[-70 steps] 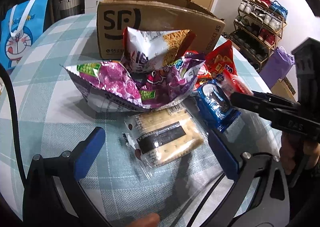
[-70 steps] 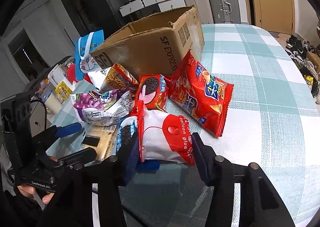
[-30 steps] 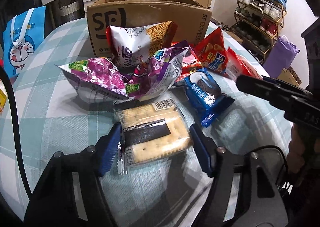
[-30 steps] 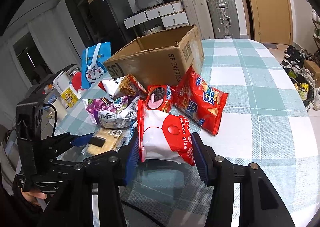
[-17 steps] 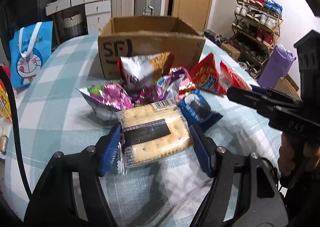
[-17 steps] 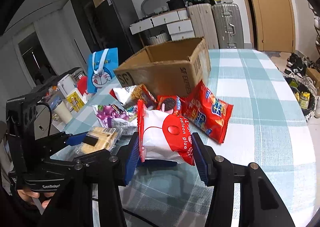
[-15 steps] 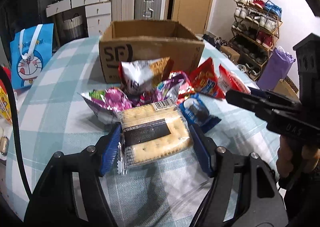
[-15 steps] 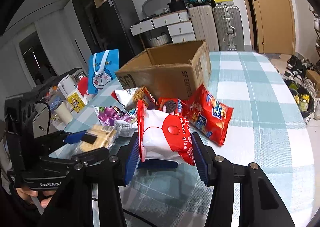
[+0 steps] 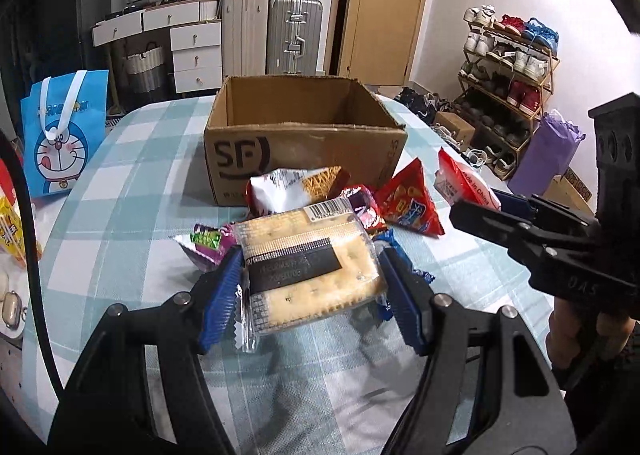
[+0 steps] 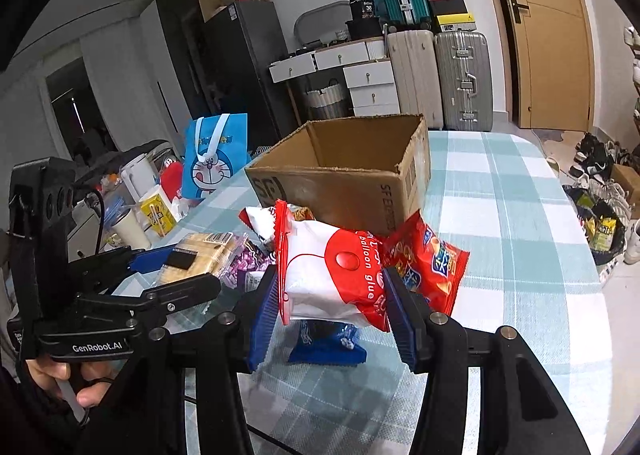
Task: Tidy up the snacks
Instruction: 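Carry the cracker pack and balloon bag over the box and lower them in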
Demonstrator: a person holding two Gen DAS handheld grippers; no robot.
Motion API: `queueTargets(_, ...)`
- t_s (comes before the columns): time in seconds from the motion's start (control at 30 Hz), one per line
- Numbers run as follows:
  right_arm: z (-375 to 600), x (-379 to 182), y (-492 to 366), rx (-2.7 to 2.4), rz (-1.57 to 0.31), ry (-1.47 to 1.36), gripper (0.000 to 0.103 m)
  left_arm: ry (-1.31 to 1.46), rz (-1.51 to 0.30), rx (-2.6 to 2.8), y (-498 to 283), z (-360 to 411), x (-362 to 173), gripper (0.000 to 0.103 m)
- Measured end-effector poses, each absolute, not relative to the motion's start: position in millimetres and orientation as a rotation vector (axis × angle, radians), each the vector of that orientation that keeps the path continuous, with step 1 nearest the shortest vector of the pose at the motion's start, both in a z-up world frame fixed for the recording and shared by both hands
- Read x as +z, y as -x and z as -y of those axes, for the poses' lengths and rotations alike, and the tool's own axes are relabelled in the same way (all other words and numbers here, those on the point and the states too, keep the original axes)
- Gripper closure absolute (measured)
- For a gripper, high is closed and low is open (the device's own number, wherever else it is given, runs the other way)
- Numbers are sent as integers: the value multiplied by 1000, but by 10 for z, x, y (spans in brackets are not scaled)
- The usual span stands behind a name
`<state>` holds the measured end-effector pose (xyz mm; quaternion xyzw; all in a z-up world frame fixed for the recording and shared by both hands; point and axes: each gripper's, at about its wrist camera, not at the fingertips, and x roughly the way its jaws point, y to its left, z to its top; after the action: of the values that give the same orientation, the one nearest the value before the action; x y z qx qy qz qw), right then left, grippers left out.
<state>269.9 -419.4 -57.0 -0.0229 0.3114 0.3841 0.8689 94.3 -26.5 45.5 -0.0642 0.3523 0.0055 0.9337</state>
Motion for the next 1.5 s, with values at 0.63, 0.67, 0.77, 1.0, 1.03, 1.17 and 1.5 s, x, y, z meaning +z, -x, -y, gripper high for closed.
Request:
queueTargets(0.63,4116,-250,-2832,809,-600,54,52,136,-677,-14,-1112,217,828,37)
queueTargets(0.67,4107,-239,-2850,810,-599,54,52,134,-676,-14,-1147,210,844,37)
queueTargets(0.77,4069,-205,-2899,812,-598,57,52,130,-675,-13,-1218,191,891,37)
queueTargets(1.0,3969,-176,-3060,810,-601,55,52,127,-673,-5,-1405,55,988,37)
queueTargets(1.03,3947,-178,-3091,812,-604,57,52,126,-672,-3,-1435,30,1002,37)
queueTargets(1.17,3886,-201,-3178,811,-612,63,52,128,-670,2,-1604,-39,1017,37)
queueTargets(1.5,3742,-191,-3448,804,-621,56,52,146,-677,-7,-1962,-274,1016,37)
